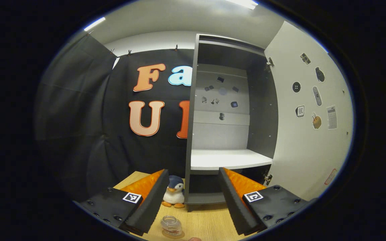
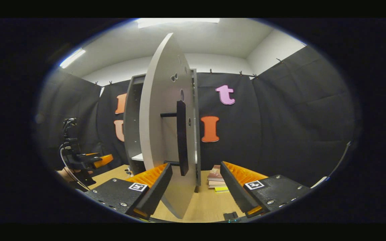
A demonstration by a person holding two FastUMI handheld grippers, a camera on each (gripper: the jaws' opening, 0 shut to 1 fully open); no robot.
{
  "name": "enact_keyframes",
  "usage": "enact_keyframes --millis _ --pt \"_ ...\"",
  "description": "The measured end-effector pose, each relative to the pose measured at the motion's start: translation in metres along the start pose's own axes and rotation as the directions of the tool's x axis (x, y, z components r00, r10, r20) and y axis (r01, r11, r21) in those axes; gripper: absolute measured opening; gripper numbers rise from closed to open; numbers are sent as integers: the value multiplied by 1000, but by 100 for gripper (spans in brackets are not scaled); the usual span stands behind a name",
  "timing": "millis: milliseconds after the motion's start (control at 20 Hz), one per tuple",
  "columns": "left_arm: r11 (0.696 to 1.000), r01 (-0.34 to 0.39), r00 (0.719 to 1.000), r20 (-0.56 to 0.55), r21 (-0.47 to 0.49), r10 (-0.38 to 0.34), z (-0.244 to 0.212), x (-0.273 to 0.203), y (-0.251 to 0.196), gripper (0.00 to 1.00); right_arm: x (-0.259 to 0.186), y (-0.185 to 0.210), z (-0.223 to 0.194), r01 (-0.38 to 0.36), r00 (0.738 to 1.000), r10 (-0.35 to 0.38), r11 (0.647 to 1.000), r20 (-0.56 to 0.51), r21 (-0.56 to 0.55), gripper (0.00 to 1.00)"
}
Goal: Open the cabinet door with the right hand, grasp the bottle in the cabinet with the left hand and place it on the coaster, then close the cabinet door with the right hand.
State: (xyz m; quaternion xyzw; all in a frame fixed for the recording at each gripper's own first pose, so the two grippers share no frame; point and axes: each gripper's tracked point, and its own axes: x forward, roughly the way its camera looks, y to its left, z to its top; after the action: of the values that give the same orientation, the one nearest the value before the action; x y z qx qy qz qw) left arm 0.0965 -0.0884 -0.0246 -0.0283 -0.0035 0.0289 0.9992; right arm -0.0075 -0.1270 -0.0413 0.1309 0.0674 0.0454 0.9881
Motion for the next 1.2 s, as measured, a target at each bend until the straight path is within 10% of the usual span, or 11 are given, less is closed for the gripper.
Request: enact_keyframes --millis 850,1200 --pt "999 -50 999 17 10 50 2 22 74 95 111 149 -21 -269 960 278 950 -39 156 97" --pt "996 -82 996 22 -44 83 5 38 112 95 153 182 -23 -253 967 252 968 -36 -9 96"
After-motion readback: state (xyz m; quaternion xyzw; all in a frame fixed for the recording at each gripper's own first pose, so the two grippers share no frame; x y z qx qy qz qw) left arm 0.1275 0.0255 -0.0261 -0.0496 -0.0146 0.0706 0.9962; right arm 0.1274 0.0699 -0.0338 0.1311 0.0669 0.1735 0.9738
